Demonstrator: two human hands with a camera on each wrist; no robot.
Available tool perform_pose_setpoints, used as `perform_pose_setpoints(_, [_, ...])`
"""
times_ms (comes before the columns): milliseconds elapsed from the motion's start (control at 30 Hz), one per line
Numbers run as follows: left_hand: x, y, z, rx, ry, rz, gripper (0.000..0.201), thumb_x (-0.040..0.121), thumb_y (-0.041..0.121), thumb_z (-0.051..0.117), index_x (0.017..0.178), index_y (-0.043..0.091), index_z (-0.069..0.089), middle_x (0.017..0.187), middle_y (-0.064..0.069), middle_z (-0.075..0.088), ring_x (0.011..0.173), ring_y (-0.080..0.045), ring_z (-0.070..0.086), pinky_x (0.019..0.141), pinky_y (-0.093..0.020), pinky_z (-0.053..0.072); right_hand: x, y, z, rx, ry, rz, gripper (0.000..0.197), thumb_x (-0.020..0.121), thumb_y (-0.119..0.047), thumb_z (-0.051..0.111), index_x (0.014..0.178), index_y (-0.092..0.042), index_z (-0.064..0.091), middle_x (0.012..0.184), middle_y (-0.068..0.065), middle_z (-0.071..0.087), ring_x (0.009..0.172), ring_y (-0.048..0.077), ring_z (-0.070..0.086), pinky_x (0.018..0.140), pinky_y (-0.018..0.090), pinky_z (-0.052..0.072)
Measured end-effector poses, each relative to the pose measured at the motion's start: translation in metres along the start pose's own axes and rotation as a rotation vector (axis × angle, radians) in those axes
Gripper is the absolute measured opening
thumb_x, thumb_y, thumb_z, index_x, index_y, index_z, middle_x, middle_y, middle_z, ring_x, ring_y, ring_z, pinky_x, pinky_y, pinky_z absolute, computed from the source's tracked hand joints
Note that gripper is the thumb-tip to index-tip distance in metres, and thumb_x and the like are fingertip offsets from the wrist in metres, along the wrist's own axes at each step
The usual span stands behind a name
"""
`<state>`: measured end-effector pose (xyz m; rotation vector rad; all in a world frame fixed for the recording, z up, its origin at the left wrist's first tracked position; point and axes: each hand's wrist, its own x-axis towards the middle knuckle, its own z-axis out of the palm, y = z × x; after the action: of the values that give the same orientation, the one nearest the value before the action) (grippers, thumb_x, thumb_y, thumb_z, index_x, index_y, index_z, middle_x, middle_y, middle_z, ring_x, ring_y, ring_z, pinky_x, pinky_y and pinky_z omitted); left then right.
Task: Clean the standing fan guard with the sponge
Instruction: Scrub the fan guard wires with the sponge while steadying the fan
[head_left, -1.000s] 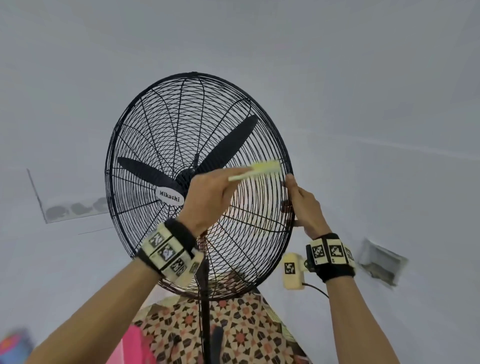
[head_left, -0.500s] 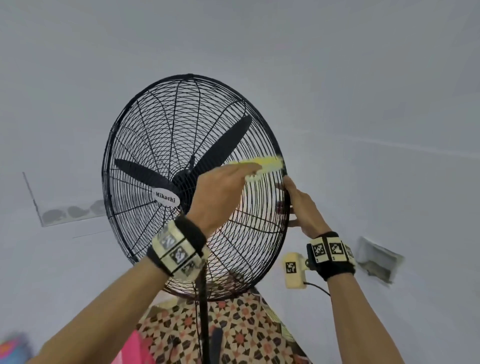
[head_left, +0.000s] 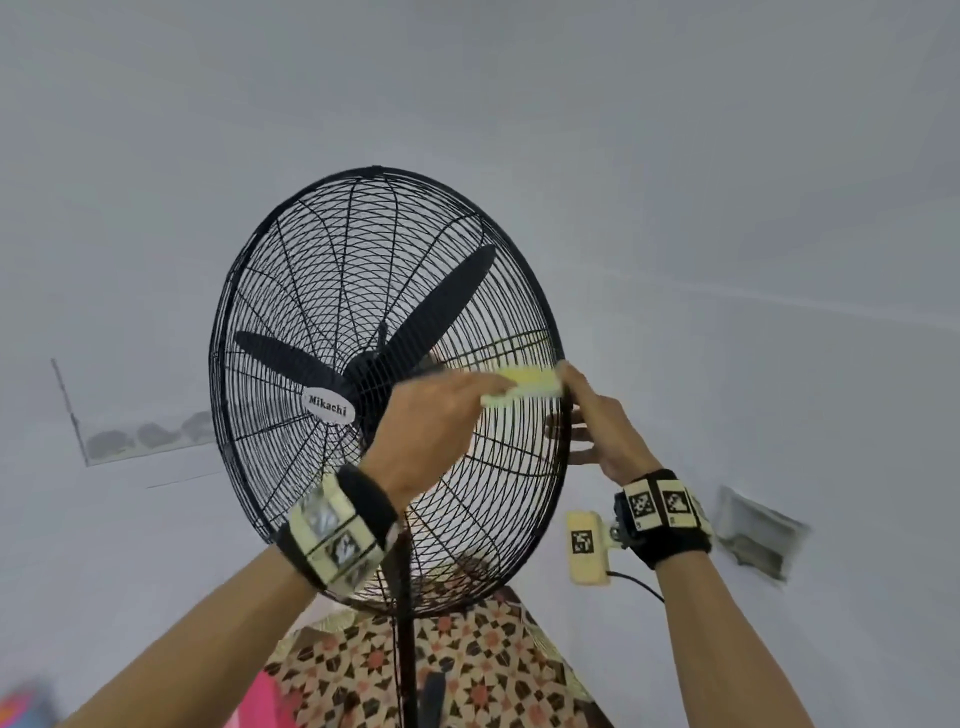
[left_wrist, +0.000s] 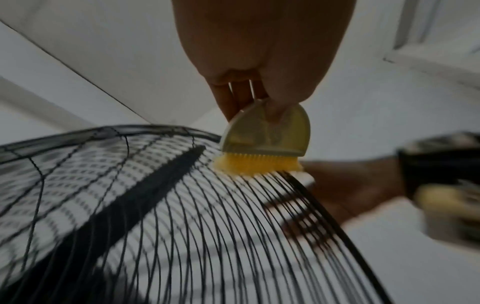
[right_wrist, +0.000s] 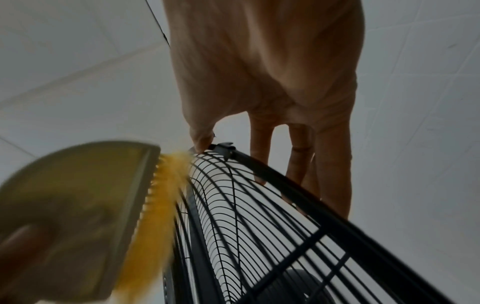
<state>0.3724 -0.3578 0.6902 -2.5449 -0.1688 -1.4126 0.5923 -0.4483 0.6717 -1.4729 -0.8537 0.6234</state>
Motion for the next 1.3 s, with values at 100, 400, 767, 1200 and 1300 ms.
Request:
perform_pose_setpoints(100, [-0.043, 0.015, 0.016, -0.060, -0.288, 0.038, 0.032, 0.098, 0.007, 0.059, 0.125, 0.019, 0.072, 0.112, -0.003, 0.079, 0.078, -0.014, 0.077, 0.061, -0.030, 0.065, 0.000, 0.001, -0.004, 0.008, -0.004, 0.009, 0.073, 0.081, -0.086, 0.054, 0.118, -0.027, 0.074, 0.107, 0.006, 0.077, 0.103, 0.027, 0.072, 0.078, 0.043, 0.060])
perform_pose_setpoints(400, [0.053, 0.025, -0.009, 0.230, 0.005, 0.065, 0.031, 0.086, 0.002, 0.066, 0.112, 0.014, 0.076, 0.106, -0.006, 0.080, 0.088, -0.027, 0.078, 0.067, -0.039, 0.063, 0.005, 0.015, -0.004, 0.025, 0.021, -0.022, 0.070, 0.083, -0.085, 0.054, 0.110, -0.024, 0.078, 0.101, 0.004, 0.079, 0.099, 0.021, 0.072, 0.083, 0.040, 0.057])
perform_pose_setpoints(767, [0.025, 0.059, 0.005, 0.285, -0.193, 0.158, 0.039, 0.072, 0.014, 0.088, 0.109, 0.014, 0.076, 0.097, -0.003, 0.079, 0.081, -0.019, 0.077, 0.077, -0.039, 0.063, 0.017, 0.007, -0.023, 0.059, -0.164, 0.065, 0.069, 0.076, -0.083, 0.059, 0.106, -0.023, 0.076, 0.097, 0.002, 0.072, 0.091, 0.019, 0.066, 0.083, 0.039, 0.053])
perform_pose_setpoints(1200, [0.034, 0.071, 0.001, 0.227, -0.173, 0.027, 0.031, 0.080, 0.015, 0.083, 0.111, 0.017, 0.075, 0.096, -0.001, 0.078, 0.082, -0.020, 0.076, 0.077, -0.038, 0.062, 0.015, 0.053, -0.006, 0.309, -0.130, -0.048, 0.031, 0.106, -0.035, 0.052, 0.121, -0.018, 0.072, 0.104, 0.005, 0.071, 0.102, 0.024, 0.062, 0.085, 0.037, 0.051])
perform_pose_setpoints(1300, [0.074, 0.062, -0.004, 0.329, -0.161, 0.020, 0.023, 0.090, 0.011, 0.060, 0.110, 0.013, 0.071, 0.098, -0.003, 0.076, 0.089, -0.025, 0.073, 0.083, -0.040, 0.059, 0.017, 0.051, -0.004, 0.308, -0.116, -0.006, 0.033, 0.104, -0.043, 0.056, 0.119, -0.017, 0.068, 0.105, 0.004, 0.069, 0.102, 0.022, 0.062, 0.088, 0.039, 0.052])
